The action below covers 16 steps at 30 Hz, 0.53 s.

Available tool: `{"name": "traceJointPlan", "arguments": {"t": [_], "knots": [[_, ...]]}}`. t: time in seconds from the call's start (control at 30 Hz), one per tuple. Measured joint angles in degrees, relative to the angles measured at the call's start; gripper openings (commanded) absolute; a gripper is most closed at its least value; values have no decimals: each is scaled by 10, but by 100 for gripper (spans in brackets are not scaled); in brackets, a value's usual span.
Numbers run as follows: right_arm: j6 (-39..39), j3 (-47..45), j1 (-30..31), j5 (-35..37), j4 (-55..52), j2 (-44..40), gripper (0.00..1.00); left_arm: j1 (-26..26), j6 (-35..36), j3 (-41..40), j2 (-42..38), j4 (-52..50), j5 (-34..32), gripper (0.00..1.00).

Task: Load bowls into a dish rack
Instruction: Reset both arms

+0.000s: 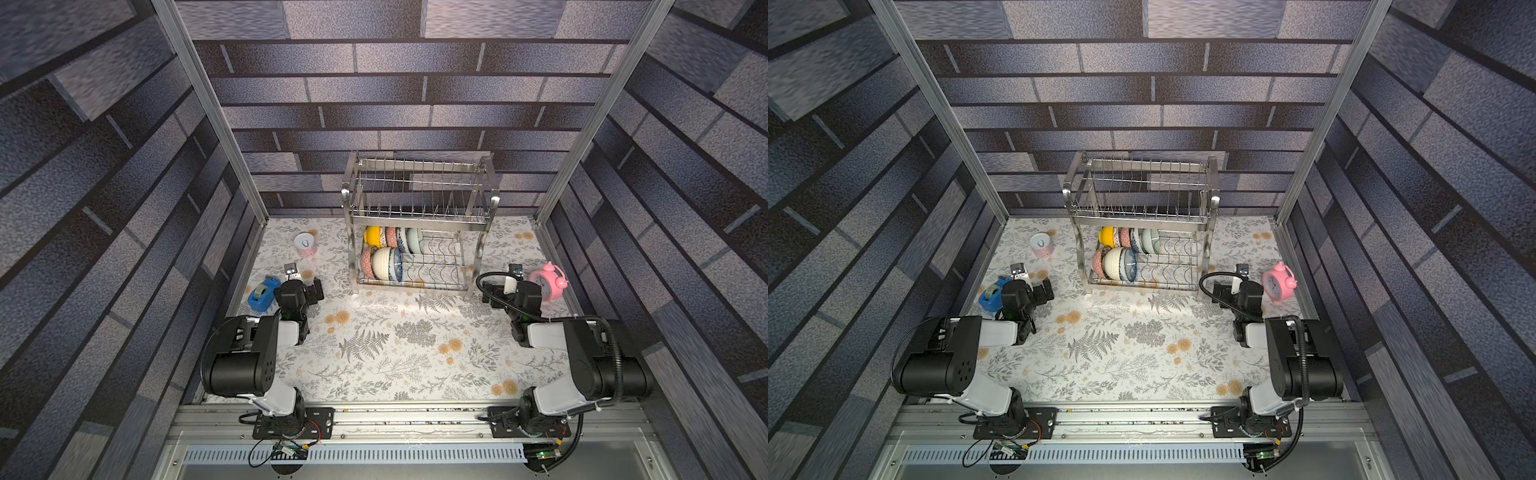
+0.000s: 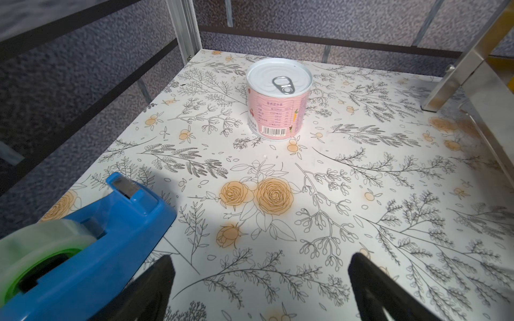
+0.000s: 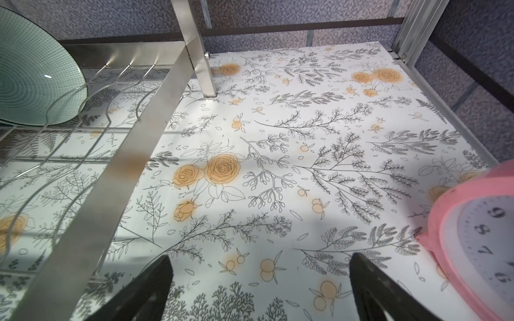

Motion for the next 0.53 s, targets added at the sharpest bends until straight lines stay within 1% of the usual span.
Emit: {"name": "traceJointPlan", "arguments": {"t": [0.23, 0.53], "knots": [[-2, 0, 2, 2, 14, 0, 100, 0, 0, 1, 0, 0, 20, 100], [-6, 0, 7, 9, 14, 0, 100, 5, 0, 1, 0, -1, 26, 100]]}}
